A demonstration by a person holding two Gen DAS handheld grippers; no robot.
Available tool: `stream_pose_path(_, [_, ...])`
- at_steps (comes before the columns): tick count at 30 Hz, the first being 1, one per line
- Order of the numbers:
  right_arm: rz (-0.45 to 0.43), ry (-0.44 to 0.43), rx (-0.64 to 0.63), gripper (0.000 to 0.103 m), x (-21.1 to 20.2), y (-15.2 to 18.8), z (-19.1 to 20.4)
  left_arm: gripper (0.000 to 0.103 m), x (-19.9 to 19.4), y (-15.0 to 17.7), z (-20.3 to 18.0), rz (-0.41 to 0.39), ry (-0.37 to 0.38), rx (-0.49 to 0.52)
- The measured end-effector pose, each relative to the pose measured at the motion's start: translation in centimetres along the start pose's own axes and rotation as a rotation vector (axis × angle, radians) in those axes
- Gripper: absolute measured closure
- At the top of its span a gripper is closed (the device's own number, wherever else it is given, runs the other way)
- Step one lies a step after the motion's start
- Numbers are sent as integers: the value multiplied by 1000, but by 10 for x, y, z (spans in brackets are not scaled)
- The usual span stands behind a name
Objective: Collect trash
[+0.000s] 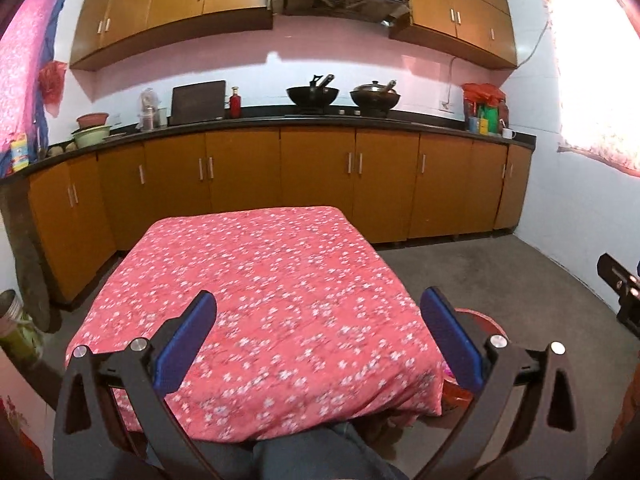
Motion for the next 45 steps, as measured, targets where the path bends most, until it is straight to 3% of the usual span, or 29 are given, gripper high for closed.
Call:
stream_pose_path(13, [-36,22,-90,4,-19,24,42,2,-16,21,22,-38,-42,-3])
stream_pose_path(45, [-1,-10,-59,4,-12,36,41,2,-24,27,21,-54,-2,9])
Point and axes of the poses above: each gripper's, at about its wrist camera, not at the fingertips, and x roughly the way its jaws point, z to its left, y to its underside, the point moved 6 cm from there along x, roughly the way its jaws point, and after that the axes turned 14 degrees about z, right-handed, at the moved point
